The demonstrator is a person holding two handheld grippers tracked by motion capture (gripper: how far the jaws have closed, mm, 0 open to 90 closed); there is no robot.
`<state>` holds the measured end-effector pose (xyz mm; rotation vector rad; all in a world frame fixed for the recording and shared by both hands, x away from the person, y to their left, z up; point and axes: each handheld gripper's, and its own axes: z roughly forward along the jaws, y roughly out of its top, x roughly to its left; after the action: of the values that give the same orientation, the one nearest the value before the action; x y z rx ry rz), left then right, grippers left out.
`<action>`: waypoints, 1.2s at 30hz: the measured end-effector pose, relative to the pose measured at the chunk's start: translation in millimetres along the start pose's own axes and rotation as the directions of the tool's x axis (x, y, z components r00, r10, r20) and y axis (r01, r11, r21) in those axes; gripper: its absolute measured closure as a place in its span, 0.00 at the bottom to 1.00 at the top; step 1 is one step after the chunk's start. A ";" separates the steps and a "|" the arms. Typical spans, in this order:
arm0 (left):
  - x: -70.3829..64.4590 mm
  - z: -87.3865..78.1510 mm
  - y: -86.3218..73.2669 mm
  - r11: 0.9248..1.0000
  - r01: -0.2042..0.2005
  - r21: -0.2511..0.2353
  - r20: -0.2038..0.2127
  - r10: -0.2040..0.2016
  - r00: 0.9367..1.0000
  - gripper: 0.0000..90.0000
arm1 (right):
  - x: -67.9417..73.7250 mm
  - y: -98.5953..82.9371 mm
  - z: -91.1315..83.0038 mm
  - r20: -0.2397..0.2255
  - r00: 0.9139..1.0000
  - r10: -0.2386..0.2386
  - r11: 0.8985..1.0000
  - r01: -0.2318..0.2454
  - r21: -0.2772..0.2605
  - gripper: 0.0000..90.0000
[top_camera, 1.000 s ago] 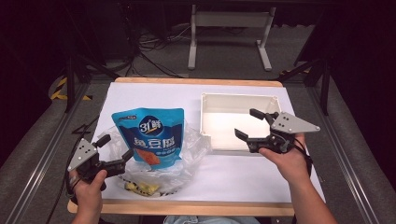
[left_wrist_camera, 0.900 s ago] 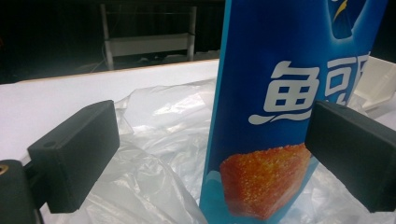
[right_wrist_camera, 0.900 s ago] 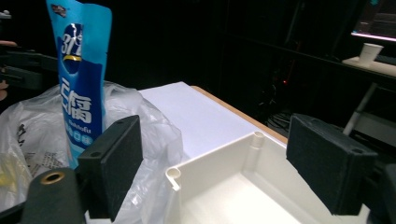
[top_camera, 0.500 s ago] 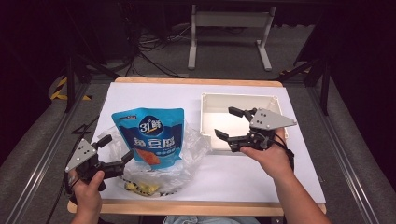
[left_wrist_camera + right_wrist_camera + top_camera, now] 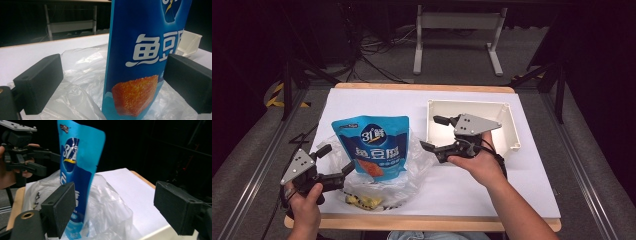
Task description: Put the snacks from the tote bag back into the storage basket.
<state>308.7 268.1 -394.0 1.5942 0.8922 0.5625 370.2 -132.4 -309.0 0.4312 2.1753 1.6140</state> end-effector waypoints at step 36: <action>1.0 -1.3 0.4 1.000 0.002 -0.012 0.011 -0.002 1.000 0.04 | 19.8 -40.8 93.1 -0.222 0.975 0.022 1.000 -0.023 0.000 0.24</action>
<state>308.4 269.6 -393.4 1.5836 0.8807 0.5566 397.7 -57.0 -374.5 0.2861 2.3364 1.7516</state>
